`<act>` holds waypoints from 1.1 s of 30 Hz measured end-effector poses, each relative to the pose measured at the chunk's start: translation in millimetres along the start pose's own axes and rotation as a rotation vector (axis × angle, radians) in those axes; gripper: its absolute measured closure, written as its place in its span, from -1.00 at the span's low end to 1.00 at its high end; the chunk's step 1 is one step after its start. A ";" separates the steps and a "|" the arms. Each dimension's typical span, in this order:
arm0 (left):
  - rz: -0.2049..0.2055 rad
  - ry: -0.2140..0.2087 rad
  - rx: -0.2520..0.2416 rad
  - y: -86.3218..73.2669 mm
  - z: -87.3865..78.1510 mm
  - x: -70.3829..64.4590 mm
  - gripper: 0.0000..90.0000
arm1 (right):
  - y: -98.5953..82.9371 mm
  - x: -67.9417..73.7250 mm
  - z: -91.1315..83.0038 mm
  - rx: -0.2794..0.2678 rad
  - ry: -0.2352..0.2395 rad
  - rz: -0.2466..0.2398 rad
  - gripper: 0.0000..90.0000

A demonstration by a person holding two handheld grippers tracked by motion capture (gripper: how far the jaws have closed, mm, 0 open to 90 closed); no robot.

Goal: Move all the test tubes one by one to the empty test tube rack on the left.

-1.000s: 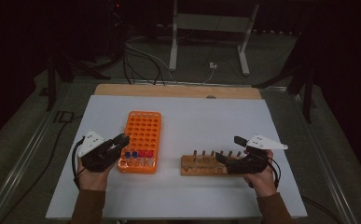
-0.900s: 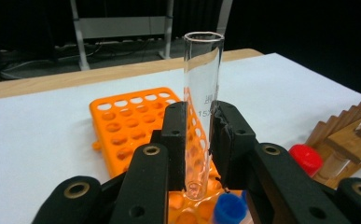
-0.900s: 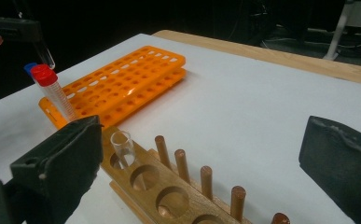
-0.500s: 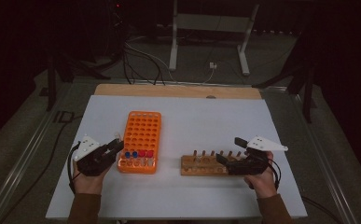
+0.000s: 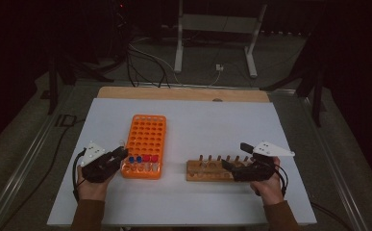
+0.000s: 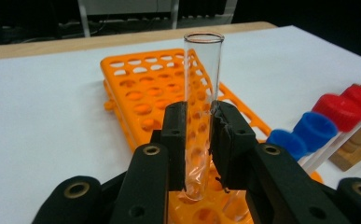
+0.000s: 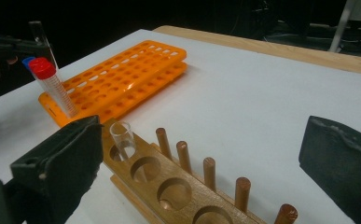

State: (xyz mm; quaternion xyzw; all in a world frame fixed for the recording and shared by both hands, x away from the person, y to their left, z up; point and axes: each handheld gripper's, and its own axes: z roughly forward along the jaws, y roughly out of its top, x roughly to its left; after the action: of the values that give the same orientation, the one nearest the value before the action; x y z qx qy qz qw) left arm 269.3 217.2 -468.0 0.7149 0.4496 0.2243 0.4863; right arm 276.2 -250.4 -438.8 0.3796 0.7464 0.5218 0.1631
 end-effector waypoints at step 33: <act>0.091 0.044 0.172 -19.1 14.4 -4.9 0.71 | -3.5 4.2 3.1 0.006 0.019 -0.009 -1.00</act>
State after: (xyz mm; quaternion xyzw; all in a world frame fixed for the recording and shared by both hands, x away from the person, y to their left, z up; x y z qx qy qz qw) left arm 269.7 208.2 -490.7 0.7684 0.4451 0.2225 0.4025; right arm 274.0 -245.8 -442.5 0.3716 0.7511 0.5225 0.1575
